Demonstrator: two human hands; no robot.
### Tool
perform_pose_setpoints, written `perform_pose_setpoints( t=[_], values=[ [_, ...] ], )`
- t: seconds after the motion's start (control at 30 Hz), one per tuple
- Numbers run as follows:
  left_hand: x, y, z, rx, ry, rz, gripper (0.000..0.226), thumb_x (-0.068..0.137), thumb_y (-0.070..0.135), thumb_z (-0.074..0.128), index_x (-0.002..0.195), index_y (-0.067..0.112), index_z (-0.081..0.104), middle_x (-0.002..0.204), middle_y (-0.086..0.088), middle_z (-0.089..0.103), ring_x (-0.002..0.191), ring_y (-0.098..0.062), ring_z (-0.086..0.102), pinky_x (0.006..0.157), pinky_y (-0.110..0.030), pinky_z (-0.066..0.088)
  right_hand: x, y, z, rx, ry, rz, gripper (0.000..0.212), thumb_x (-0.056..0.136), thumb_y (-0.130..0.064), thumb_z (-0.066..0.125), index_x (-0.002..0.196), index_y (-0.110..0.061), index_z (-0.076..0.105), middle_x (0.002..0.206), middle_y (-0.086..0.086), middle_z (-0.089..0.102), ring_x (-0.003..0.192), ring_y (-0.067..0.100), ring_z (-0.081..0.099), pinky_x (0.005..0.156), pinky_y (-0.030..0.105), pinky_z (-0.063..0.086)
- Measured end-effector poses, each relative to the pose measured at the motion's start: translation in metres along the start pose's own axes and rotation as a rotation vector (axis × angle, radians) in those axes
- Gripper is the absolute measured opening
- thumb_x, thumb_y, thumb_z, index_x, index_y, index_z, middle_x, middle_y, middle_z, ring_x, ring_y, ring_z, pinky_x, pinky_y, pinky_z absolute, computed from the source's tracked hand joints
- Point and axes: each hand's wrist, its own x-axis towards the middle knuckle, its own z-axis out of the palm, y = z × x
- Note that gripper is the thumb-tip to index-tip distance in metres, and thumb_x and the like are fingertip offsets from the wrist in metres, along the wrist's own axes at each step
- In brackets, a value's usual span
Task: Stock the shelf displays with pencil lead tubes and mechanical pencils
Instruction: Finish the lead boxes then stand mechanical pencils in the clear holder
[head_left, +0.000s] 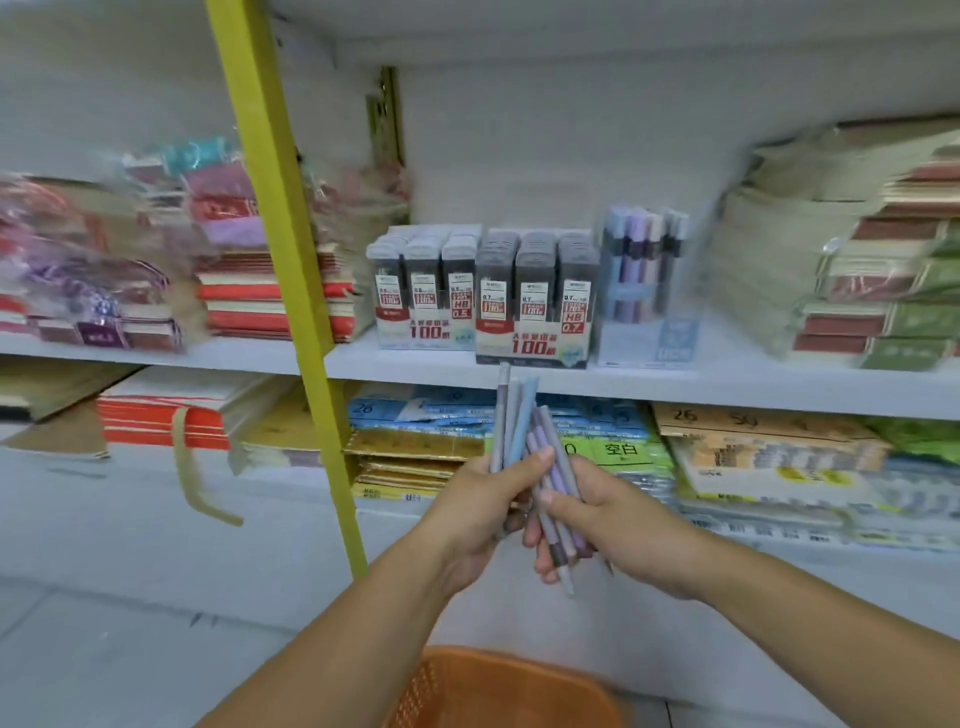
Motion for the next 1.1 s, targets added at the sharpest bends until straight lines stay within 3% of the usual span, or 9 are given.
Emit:
perform_pose_setpoints(
  t=[0.13,0.2,0.27,0.37,0.47,0.73,0.93,1.03,1.1],
  values=[
    [-0.002,0.008,0.005,0.064,0.082,0.056,0.023,0.094,0.033,0.067,0.098,0.011,0.071,0.076,-0.007,0.071,0.066,-0.020,0.063,0.065,-0.030,0.051,0.000,-0.002,-0.008,-0.004,0.050,0.035,0.022,0.103,-0.025,0.043,0.122,-0.026,0.054,0.104,0.011,0.071,0.088,0.023,0.072,0.072,0.038,0.061],
    [0.001,0.010,0.004,0.047,0.147,0.081,0.021,0.095,0.034,0.065,0.102,0.017,0.074,0.092,-0.003,0.079,0.093,-0.021,0.072,0.090,-0.041,0.053,0.002,0.002,-0.013,-0.159,0.119,0.044,0.021,0.103,-0.031,0.042,0.119,-0.035,0.054,0.104,-0.001,0.069,0.082,0.015,0.071,0.061,0.032,0.059],
    [0.005,0.016,-0.002,0.000,0.184,0.104,0.022,0.098,0.032,0.061,0.109,0.016,0.069,0.094,0.000,0.080,0.096,-0.020,0.074,0.098,-0.048,0.051,0.004,0.004,-0.022,-0.359,0.191,0.037,0.015,0.102,-0.037,0.041,0.111,-0.035,0.053,0.091,-0.005,0.061,0.065,0.010,0.063,0.054,0.028,0.050],
    [0.006,0.026,-0.008,-0.087,0.182,0.139,0.019,0.101,0.029,0.055,0.104,0.011,0.059,0.068,0.002,0.067,0.060,-0.013,0.064,0.064,-0.035,0.059,0.006,0.003,-0.034,-0.396,0.253,0.068,0.008,0.099,-0.038,0.040,0.098,-0.035,0.047,0.075,-0.004,0.048,0.059,0.010,0.041,0.054,0.027,0.033],
    [0.006,0.031,-0.008,-0.014,0.173,0.162,0.023,0.101,0.033,0.056,0.093,0.011,0.053,0.060,0.005,0.052,0.049,-0.009,0.046,0.045,-0.023,0.045,0.003,0.000,-0.038,-0.241,0.247,0.050,0.012,0.096,-0.029,0.043,0.086,-0.036,0.043,0.069,-0.007,0.046,0.056,0.012,0.036,0.052,0.028,0.030],
    [0.003,0.035,-0.002,0.122,0.211,0.196,0.028,0.086,0.028,0.078,0.091,0.002,0.069,0.052,0.002,0.053,0.040,-0.011,0.039,0.038,-0.021,0.036,-0.011,-0.012,-0.036,-0.185,0.362,-0.192,0.017,0.084,-0.011,0.074,0.088,-0.028,0.072,0.070,-0.015,0.059,0.055,0.009,0.052,0.051,0.021,0.042],
    [0.002,0.032,0.001,0.133,0.269,0.173,0.027,0.090,0.030,0.073,0.089,0.004,0.066,0.052,0.004,0.059,0.041,-0.008,0.043,0.040,-0.019,0.040,-0.021,-0.017,-0.050,0.244,0.448,-0.244,0.013,0.088,0.003,0.063,0.098,-0.005,0.066,0.097,0.011,0.074,0.086,0.025,0.073,0.077,0.029,0.058],
    [0.001,0.036,0.012,0.130,0.224,0.185,0.028,0.089,0.035,0.072,0.084,0.009,0.065,0.057,0.003,0.059,0.045,-0.008,0.046,0.043,-0.022,0.042,-0.023,-0.022,-0.055,0.487,0.510,-0.317,0.015,0.094,0.002,0.053,0.105,-0.005,0.058,0.101,0.018,0.073,0.091,0.032,0.072,0.074,0.026,0.058],
    [0.003,0.044,0.025,0.147,0.174,0.187,0.033,0.089,0.043,0.068,0.086,0.010,0.062,0.057,0.004,0.056,0.048,-0.009,0.048,0.045,-0.022,0.043,-0.024,-0.032,-0.063,0.442,0.592,-0.352,0.015,0.094,-0.004,0.055,0.106,-0.013,0.052,0.096,0.016,0.074,0.088,0.031,0.073,0.071,0.027,0.059]
  ],
)
